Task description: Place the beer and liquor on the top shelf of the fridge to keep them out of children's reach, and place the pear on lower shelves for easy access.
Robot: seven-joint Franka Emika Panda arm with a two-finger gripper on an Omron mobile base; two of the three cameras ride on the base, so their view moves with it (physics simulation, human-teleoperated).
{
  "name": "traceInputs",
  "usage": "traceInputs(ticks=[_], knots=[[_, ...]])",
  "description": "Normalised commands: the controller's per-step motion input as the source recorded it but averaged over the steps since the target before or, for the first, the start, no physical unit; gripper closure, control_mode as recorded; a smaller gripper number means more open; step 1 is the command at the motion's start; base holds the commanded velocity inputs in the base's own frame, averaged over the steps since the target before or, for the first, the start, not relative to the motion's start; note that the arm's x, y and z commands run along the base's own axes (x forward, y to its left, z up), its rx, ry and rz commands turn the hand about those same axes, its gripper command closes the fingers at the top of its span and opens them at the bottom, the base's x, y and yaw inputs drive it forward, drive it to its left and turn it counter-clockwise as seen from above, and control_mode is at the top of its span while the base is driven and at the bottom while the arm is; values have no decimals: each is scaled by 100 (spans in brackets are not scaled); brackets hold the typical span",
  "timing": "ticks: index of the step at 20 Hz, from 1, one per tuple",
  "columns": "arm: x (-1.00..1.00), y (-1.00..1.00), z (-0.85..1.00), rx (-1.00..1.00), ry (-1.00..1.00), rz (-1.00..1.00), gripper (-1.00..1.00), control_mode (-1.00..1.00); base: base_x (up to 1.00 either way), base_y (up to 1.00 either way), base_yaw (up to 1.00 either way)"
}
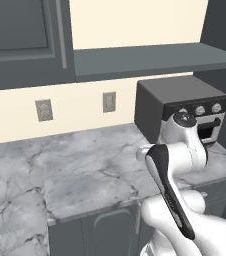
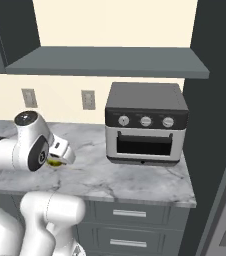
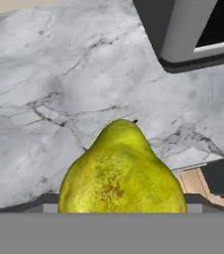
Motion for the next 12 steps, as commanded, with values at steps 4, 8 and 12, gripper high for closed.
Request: traceInputs(ticks=[4,8,12], knots=[[-58,0,88,0,-12,7,100,-100,0,0,0],[-51,0,81,0,-9,5,100,-100,0,0,0],[-43,-4,46,0,-7,6,100,-100,0,0,0]])
